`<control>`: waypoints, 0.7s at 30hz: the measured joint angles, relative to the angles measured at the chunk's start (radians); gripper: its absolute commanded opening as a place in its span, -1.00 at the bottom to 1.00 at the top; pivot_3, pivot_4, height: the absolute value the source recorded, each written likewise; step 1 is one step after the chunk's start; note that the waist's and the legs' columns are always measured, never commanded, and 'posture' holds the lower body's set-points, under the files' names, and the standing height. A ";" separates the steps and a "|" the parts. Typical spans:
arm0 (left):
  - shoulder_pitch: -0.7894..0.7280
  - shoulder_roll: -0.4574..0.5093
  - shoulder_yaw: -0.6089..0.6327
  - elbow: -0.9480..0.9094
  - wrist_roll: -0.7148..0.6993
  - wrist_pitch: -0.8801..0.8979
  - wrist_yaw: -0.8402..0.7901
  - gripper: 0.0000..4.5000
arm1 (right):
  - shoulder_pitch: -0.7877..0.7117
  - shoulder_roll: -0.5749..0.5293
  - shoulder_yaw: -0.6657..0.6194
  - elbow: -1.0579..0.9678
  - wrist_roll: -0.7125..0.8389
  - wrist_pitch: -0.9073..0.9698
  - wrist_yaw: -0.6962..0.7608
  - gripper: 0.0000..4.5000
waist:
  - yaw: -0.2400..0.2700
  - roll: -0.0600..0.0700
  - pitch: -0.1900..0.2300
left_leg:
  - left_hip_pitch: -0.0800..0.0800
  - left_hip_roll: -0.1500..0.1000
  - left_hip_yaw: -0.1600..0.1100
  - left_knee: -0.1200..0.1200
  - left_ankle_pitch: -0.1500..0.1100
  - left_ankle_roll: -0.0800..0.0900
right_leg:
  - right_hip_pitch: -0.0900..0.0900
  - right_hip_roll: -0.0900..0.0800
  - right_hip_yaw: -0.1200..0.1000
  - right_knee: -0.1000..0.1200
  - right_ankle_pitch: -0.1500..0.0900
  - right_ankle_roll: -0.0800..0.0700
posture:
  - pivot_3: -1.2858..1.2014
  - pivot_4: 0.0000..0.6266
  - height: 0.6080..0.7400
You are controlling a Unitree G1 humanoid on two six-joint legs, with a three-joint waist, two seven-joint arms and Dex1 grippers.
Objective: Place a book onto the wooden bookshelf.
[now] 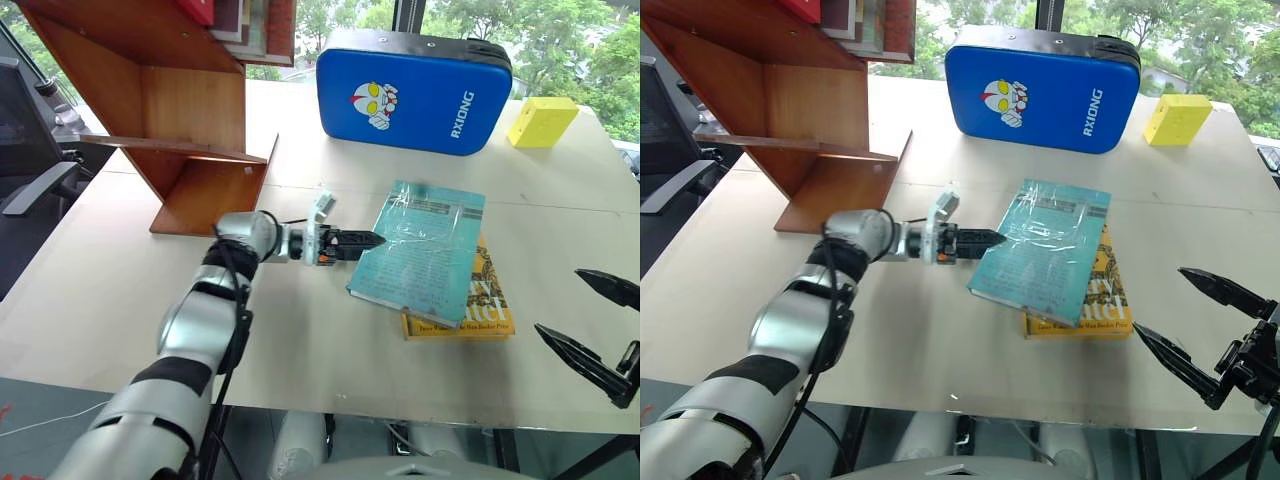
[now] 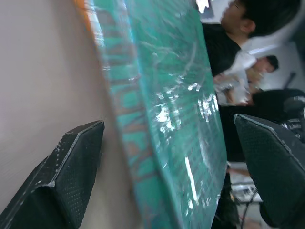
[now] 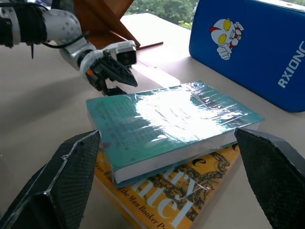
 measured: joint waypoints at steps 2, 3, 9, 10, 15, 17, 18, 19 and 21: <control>-0.025 -0.046 0.000 0.056 0.038 -0.036 -0.049 1.00 | -0.002 -0.010 0.000 0.004 0.001 -0.001 -0.002 0.98 | 0.000 0.000 0.000 | -0.004 0.000 0.000 0.000 0.000 0.000 | -0.004 0.000 0.000 0.000 0.000 0.001 | 0.03 -0.52 1.00; -0.031 -0.060 0.000 0.072 0.051 -0.047 -0.061 0.78 | -0.003 -0.012 0.002 0.006 0.001 -0.001 -0.002 1.00 | 0.000 0.000 0.000 | -0.006 0.000 -0.001 0.001 0.000 0.000 | -0.006 0.000 0.000 0.000 0.001 0.001 | 0.03 -0.52 1.00; -0.040 -0.074 0.030 0.158 0.126 -0.069 -0.186 -0.24 | -0.021 -0.031 0.031 0.041 -0.024 -0.006 -0.003 1.00 | -0.002 0.000 0.000 | -0.008 0.000 -0.002 0.001 0.000 0.000 | -0.007 0.001 -0.001 0.000 0.001 0.001 | 0.03 -0.52 1.00; -0.041 -0.066 0.039 0.160 0.128 -0.061 -0.201 -0.42 | -0.023 -0.032 0.032 0.042 -0.026 -0.008 -0.003 1.00 | -0.001 0.000 0.000 | -0.008 0.000 -0.002 0.001 0.000 0.000 | -0.007 0.001 -0.001 0.001 0.001 0.001 | 0.03 -0.52 1.00; -0.032 0.046 0.066 0.111 0.143 0.000 -0.278 -0.97 | -0.044 -0.033 0.075 0.060 -0.041 -0.021 -0.004 1.00 | -0.004 0.000 0.000 | -0.008 0.000 -0.002 0.001 0.000 0.000 | -0.007 0.001 -0.001 0.002 0.001 0.001 | 0.03 -0.52 1.00; -0.019 0.101 0.078 0.035 0.132 0.029 -0.285 -0.97 | -0.065 -0.033 0.095 0.080 -0.045 -0.022 -0.004 1.00 | -0.005 0.000 0.000 | -0.008 0.001 -0.002 0.001 0.000 0.000 | -0.007 0.000 -0.001 0.002 0.001 0.001 | 0.03 -0.52 1.00; 0.021 0.151 0.084 -0.107 0.120 0.040 -0.284 -0.97 | -0.096 -0.040 0.115 0.101 -0.048 -0.023 -0.003 1.00 | -0.005 0.001 0.000 | -0.008 0.001 -0.002 0.001 0.000 0.000 | -0.007 0.000 -0.001 0.002 0.001 0.001 | 0.03 -0.52 1.00; 0.039 0.173 0.089 -0.186 0.112 0.040 -0.283 -0.97 | -0.106 -0.043 0.121 0.114 -0.049 -0.023 -0.002 1.00 | -0.005 0.001 0.000 | -0.008 0.003 -0.002 0.001 0.000 0.000 | -0.007 -0.001 -0.001 0.002 0.001 0.001 | 0.03 -0.52 1.00; 0.127 0.224 0.130 -0.500 0.099 -0.013 -0.231 -0.97 | -0.179 -0.059 0.159 0.153 -0.051 -0.024 -0.004 1.00 | -0.002 0.001 0.001 | -0.008 0.004 -0.001 0.001 0.000 0.000 | -0.007 -0.002 -0.001 0.002 0.001 0.001 | 0.03 -0.52 1.00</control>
